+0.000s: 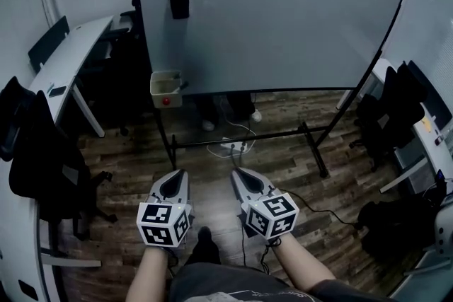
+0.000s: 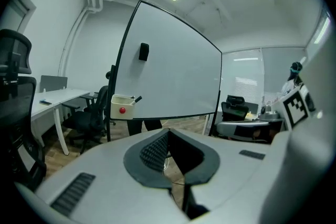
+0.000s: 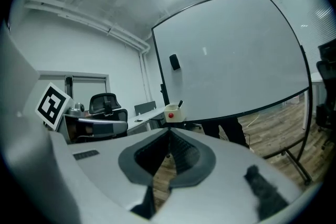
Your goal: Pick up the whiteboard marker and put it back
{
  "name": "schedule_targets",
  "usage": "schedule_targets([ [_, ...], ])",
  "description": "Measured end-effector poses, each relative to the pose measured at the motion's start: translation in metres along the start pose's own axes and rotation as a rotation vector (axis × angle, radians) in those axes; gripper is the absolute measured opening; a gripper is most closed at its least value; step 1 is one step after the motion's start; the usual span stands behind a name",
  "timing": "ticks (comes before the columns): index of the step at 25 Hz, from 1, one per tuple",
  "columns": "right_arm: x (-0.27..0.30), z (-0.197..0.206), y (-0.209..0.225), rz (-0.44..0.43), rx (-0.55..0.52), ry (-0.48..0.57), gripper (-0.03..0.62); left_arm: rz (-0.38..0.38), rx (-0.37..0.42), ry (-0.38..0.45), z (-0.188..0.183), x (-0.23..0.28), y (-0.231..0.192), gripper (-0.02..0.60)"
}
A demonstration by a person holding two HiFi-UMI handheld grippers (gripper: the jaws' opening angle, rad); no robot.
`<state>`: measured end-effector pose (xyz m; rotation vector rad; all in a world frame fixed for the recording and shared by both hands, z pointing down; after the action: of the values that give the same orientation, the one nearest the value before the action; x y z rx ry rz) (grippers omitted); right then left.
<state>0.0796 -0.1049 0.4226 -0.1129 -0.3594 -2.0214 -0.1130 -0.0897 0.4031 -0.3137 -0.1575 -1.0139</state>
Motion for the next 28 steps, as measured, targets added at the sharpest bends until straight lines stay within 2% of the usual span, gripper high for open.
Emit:
schedule_targets([
  [13, 0.124, -0.039, 0.016, 0.012, 0.028, 0.012, 0.025, -0.002, -0.001, -0.014, -0.039, 0.076, -0.094, 0.014],
  [28, 0.228, -0.058, 0.01, 0.022, 0.059, 0.025, 0.025, 0.005, -0.004, -0.02, -0.058, 0.121, -0.18, 0.014],
])
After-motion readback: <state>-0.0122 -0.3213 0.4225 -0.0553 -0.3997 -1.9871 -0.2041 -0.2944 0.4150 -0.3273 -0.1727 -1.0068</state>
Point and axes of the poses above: the fingertips, and each gripper's own axes: x forward along the fingers, y to its right, z out of its underside, the point moved 7 cm from there along -x, backward along the fingers, and after that the axes turned 9 degrees about z, right-handed, at the moved point
